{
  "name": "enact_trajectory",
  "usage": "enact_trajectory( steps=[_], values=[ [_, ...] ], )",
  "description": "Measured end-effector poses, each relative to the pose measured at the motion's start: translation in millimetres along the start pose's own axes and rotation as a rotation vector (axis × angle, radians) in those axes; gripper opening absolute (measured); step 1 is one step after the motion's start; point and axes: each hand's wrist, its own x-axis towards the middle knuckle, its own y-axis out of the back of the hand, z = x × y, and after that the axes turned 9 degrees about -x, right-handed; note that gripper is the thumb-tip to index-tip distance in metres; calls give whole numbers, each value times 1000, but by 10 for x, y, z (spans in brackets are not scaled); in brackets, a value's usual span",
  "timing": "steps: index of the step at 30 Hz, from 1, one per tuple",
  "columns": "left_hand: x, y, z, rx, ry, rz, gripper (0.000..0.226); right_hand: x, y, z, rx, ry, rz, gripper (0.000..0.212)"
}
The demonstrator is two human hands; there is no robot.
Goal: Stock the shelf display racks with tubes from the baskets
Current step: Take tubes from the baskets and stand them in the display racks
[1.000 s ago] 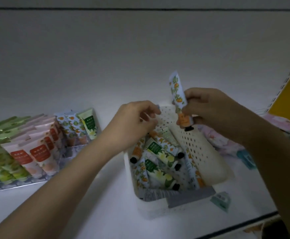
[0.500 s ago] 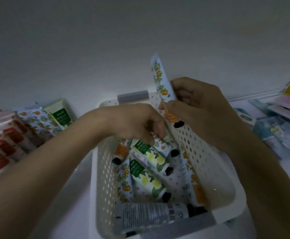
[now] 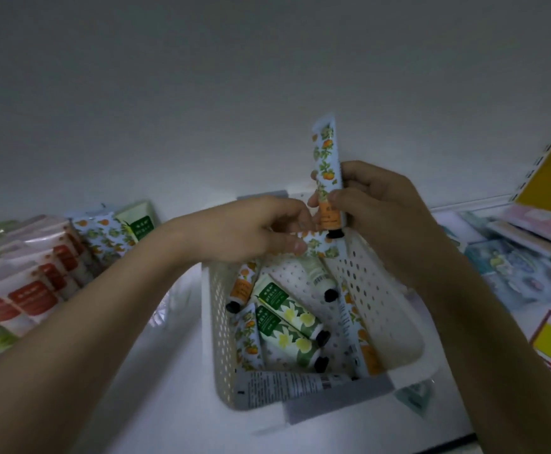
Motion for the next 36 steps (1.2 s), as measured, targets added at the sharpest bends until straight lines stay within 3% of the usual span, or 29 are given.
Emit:
enact_trajectory(
  steps=[7,10,13,16,19,22,25,29,33,36],
  values=[
    [-417,105,161,-56,-105,327,26,57,-101,-475,309,9,-21,25],
    [-638,145,243,-59,-142,396,33,23,-179,-726,431,61,-44,27],
    [-887,186,307,-122,-152,473,33,-5,-309,-901,461,82,-9,17],
    [-1132,292,324,-189,-105,565,28,-18,-469,-1024,442,59,-14,26],
    [-1344,434,299,-290,-67,704,22,-14,-625,-1088,230,44,-5,31],
    [-1551,586,254,-376,-63,807,36,20,-776,-1141,-20,56,14,25],
    [-1749,720,188,-315,6,819,39,69,-959,-1175,-37,96,-25,11],
    [-1931,819,93,-322,86,819,23,168,-1209,-1155,-100,150,-60,2],
    [-2023,879,-36,-282,153,901,10,307,-1399,-1089,-267,191,-95,9],
    [-2049,904,-126,-172,203,934,12,405,-1514,-1041,-452,254,-90,6]
  ],
)
